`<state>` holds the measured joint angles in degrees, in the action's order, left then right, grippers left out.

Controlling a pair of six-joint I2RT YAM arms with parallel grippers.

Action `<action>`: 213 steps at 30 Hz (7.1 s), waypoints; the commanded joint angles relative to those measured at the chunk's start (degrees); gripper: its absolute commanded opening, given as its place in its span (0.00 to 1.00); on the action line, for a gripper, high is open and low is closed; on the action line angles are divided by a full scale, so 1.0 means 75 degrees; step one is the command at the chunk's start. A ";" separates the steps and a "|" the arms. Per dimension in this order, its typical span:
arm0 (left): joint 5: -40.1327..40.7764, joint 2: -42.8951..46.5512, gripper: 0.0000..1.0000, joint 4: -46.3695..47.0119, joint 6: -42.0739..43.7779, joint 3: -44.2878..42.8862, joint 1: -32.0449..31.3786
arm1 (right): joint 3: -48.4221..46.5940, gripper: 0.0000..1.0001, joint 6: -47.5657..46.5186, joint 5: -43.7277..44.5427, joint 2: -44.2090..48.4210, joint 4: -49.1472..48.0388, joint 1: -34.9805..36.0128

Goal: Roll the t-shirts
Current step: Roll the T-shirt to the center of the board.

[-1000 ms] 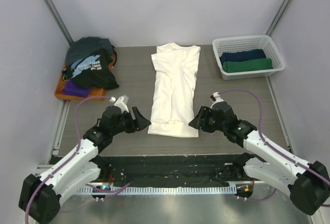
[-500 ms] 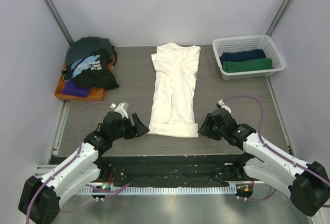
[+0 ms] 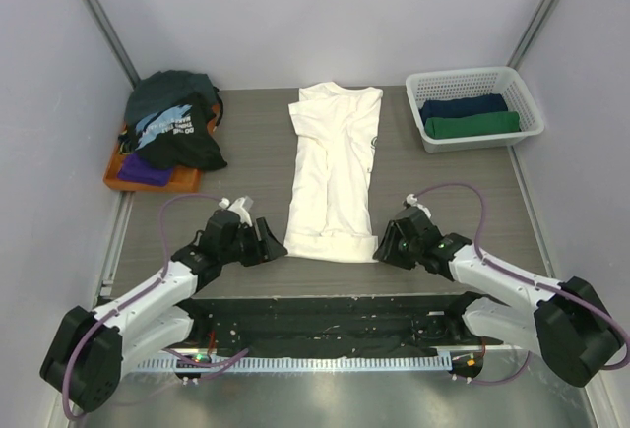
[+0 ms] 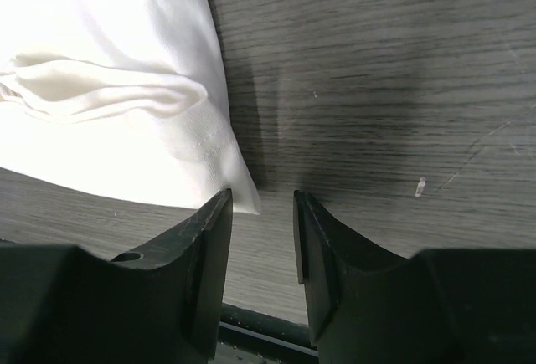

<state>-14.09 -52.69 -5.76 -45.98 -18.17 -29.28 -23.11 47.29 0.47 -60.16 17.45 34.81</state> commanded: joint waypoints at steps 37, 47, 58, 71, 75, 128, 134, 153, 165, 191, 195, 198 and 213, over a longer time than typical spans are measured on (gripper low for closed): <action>-0.0149 -0.1894 0.00 0.1612 -0.0233 -0.0179 -0.0221 | -0.0152 0.01 -0.0235 -0.0894 0.0392 0.0180 0.0035; -0.0407 -0.0220 0.00 0.0511 -0.0760 0.0255 -0.0572 | -0.0082 0.01 -0.0211 -0.1422 0.1446 0.1246 0.0035; -0.0430 -0.0439 0.00 0.0030 -0.0936 -0.0494 -0.0573 | -0.0715 0.01 -0.0445 -0.1270 0.1108 0.1458 0.0012; -0.0594 -0.1564 0.00 -0.0298 -0.0807 -0.1642 -0.0176 | -0.1570 0.01 -0.1195 -0.1972 0.0042 0.1306 -0.1113; -0.0770 -0.1904 0.00 -0.0252 -0.0796 -0.1842 0.0106 | -0.1781 0.01 -0.1371 -0.2218 -0.0321 0.1096 -0.1488; -0.0688 -0.4307 0.21 -0.0287 -0.0327 -0.3659 0.1068 | -0.1850 0.01 0.0282 -0.5477 -0.3354 -0.4893 -0.0739; -0.0641 -0.4296 0.20 -0.0310 -0.0257 -0.3682 0.1068 | -0.2449 0.01 0.0035 -0.5441 -0.4573 -0.5069 -0.0867; -0.0137 -0.2761 0.36 -0.1049 0.0095 -0.4011 0.0658 | -0.2941 0.01 -0.0105 -0.5617 -0.6322 -0.5866 -0.1172; -0.0805 -0.3216 0.17 0.0684 -0.0116 -0.3249 0.0376 | -0.3446 0.01 -0.0410 -0.5594 -0.6698 -0.5480 -0.1172; -0.1064 -0.5244 0.10 0.2198 -0.0292 -0.3237 -0.0022 | -0.1547 0.01 0.0128 -0.6426 -0.5966 -0.6895 -0.2027; -0.0397 -0.5560 0.09 0.1766 -0.0105 -0.3237 -0.0010 | -0.1594 0.01 -0.0106 -0.6356 -0.6392 -0.6616 -0.2239; -0.0103 -0.5631 0.09 0.1426 0.0013 -0.3272 -0.0010 | -0.1641 0.01 -0.0503 -0.6250 -0.6055 -0.5961 -0.2321; 0.0858 -0.3312 0.18 0.0065 0.0704 -0.3038 -0.0045 | -0.2039 0.13 -0.2367 -0.4024 -0.2433 -0.0957 -0.2766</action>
<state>-10.07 -82.56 -2.44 -43.09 -41.85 -29.34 -37.06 34.52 -37.10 -84.44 -1.98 14.22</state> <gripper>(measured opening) 0.143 0.091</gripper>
